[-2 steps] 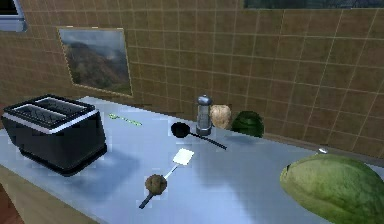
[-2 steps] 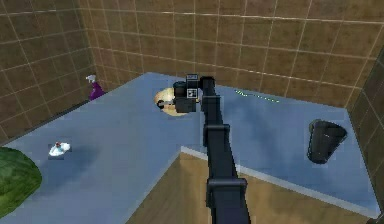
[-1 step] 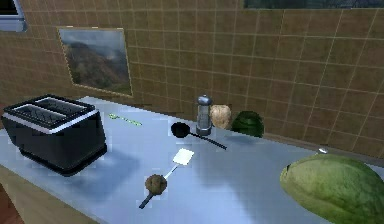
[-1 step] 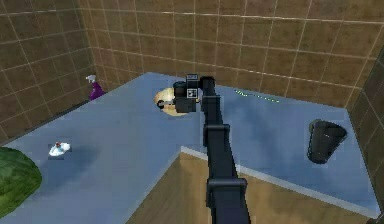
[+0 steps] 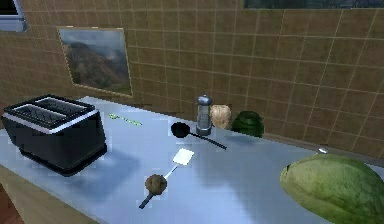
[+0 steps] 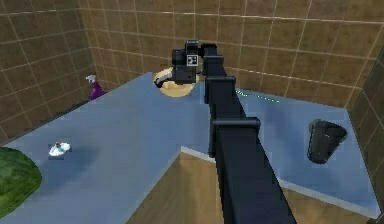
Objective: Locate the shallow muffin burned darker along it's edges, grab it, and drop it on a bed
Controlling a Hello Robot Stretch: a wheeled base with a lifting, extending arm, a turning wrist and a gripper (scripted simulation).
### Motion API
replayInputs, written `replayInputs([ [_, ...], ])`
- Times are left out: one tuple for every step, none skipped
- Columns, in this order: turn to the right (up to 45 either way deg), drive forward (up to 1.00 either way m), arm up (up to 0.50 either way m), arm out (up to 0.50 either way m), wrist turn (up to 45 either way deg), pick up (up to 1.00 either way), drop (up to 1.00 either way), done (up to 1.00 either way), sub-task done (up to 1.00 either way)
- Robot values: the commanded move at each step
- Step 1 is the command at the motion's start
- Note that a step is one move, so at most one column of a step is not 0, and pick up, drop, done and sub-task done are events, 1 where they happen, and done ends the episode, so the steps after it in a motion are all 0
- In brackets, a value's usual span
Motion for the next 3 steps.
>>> replayInputs([
  [0.0, 0.00, 0.00, 0.00, -45.0, 0.00, 0.00, 0.00, 0.00],
  [0.0, 0.00, 0.00, 0.00, -45.0, 0.00, 0.00, 0.00, 0.00],
  [0.0, 0.00, 0.00, 0.00, -24.0, 0.00, 0.00, 0.00, 0.00],
])
